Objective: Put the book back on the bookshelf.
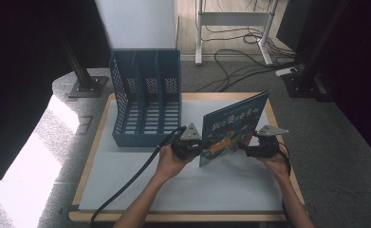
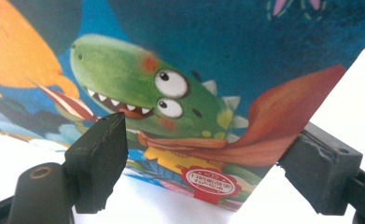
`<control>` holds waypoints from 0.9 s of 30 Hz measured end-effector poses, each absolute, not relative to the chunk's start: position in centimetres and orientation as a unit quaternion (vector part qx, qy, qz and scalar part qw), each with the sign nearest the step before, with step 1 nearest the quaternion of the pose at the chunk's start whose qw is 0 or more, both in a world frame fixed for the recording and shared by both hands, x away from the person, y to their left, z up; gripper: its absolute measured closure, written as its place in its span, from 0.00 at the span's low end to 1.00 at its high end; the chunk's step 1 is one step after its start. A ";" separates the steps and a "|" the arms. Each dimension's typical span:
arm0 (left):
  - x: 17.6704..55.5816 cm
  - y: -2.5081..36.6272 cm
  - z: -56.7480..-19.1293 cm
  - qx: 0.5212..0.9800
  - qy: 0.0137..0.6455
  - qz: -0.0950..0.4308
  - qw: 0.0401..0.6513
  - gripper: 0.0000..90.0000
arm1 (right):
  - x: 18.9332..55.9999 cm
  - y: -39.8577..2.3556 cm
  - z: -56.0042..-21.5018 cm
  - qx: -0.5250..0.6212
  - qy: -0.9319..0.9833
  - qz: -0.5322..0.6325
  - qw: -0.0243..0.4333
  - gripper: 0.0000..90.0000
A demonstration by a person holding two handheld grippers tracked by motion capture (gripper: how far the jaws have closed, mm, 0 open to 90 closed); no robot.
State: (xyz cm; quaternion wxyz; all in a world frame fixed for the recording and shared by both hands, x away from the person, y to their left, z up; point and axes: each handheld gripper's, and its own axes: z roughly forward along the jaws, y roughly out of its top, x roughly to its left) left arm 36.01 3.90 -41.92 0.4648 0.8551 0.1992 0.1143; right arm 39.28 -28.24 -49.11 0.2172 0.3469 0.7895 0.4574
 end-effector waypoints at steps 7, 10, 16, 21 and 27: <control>36.2 4.6 -41.2 0.847 0.203 0.112 0.479 0.92 | 39.4 -28.1 -48.9 0.345 0.776 0.489 0.201 0.20; 36.1 4.9 -40.9 0.846 0.203 0.115 0.480 0.92 | 39.5 -27.8 -48.4 0.343 0.773 0.495 0.200 0.20; 35.8 5.6 -40.2 0.841 0.204 0.121 0.486 0.92 | 39.5 -27.3 -47.5 0.340 0.769 0.502 0.203 0.20; 35.6 6.3 -39.7 0.837 0.207 0.127 0.491 0.92 | 39.5 -26.7 -46.7 0.334 0.771 0.503 0.203 0.21; 35.5 7.5 -38.9 0.833 0.213 0.130 0.493 0.92 | 39.7 -25.5 -45.8 0.325 0.774 0.503 0.206 0.21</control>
